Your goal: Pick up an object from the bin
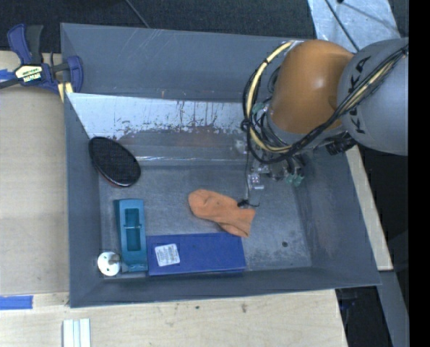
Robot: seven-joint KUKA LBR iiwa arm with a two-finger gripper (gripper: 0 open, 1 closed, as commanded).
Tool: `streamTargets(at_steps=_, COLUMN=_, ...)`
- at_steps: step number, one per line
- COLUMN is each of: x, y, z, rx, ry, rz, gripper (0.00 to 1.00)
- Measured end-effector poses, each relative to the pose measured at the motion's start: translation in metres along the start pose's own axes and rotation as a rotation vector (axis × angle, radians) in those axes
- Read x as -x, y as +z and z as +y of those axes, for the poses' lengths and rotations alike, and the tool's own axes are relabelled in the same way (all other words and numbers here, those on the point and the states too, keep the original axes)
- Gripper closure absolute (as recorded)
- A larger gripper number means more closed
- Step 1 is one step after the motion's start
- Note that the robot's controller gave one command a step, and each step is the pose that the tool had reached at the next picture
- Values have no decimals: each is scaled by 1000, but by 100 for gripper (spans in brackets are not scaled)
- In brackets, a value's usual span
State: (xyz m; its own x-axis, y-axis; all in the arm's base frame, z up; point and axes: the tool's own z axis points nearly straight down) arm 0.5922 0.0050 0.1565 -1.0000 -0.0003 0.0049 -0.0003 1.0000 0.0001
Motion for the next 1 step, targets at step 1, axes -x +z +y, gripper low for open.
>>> streamTargets(at_steps=1, x=2, y=-5, z=0, rx=0, ry=0, rz=-8, gripper=0)
